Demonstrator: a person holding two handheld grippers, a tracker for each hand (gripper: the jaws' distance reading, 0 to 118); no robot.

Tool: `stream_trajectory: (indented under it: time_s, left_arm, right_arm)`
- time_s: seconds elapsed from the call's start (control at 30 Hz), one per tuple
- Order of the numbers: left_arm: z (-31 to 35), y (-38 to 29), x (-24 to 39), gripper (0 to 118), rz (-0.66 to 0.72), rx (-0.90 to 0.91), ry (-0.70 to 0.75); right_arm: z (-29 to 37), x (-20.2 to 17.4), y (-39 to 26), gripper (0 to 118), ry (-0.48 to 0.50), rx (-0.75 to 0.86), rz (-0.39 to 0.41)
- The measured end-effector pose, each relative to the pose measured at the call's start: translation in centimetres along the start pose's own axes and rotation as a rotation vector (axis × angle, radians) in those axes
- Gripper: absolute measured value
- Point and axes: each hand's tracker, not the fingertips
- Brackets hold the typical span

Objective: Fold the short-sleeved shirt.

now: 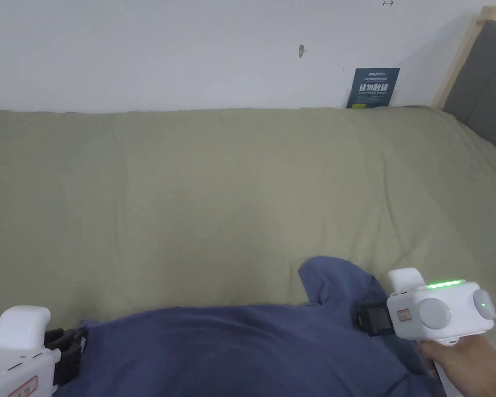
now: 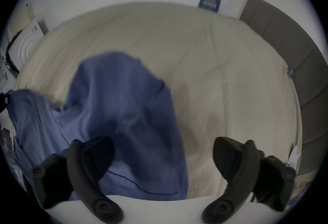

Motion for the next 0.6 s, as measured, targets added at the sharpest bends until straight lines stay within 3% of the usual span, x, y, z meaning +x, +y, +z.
stream_trajectory:
  time_s: [0.03, 0.07, 0.1, 0.13, 0.2, 0.27, 0.3, 0.33, 0.43, 0.6]
  left_arm:
    - [0.1, -0.1, -0.1, 4, 0.002, -0.002, 0.005]
    - [0.2, -0.2, -0.2, 4, 0.006, -0.002, 0.008]
    - [0.3, -0.2, -0.3, 4, 0.010, -0.003, 0.006]
    - [0.3, -0.3, -0.3, 4, 0.014, -0.001, 0.002]
    - [0.2, -0.3, -0.3, 4, 0.016, -0.008, -0.004]
    - [-0.1, -0.4, -0.1, 4, 0.013, -0.018, -0.003]
    - [-0.1, -0.3, -0.1, 4, 0.017, -0.019, -0.007]
    - [-0.2, -0.2, -0.1, 4, 0.029, -0.020, -0.018]
    - [0.6, 0.3, 0.3, 4, 0.039, -0.031, -0.027]
    - [6.2, 0.1, 0.5, 4, 0.040, 0.040, -0.041]
  right_arm:
    - [0.9, -0.4, -0.3, 83, 0.060, 0.023, -0.012]
    - [1.6, -0.8, -0.6, 74, 0.052, 0.067, -0.013]
    - [2.1, -1.4, -0.9, 29, 0.032, 0.102, 0.034]
    - [2.4, -1.7, -1.1, 2, 0.102, 0.122, 0.059]
    - [3.8, -3.1, -1.5, 1, 0.071, 0.116, 0.092]
    - [4.3, -3.0, -1.3, 1, 0.165, 0.101, 0.067]
    - [4.8, -3.1, -1.2, 1, 0.134, 0.114, 0.072]
    - [5.4, -3.1, -1.1, 1, 0.099, 0.158, 0.082]
    - [8.3, -2.6, -0.7, 2, 0.120, 0.230, 0.066]
    - [16.6, -2.3, -3.3, 1, 0.160, 0.383, 0.130]
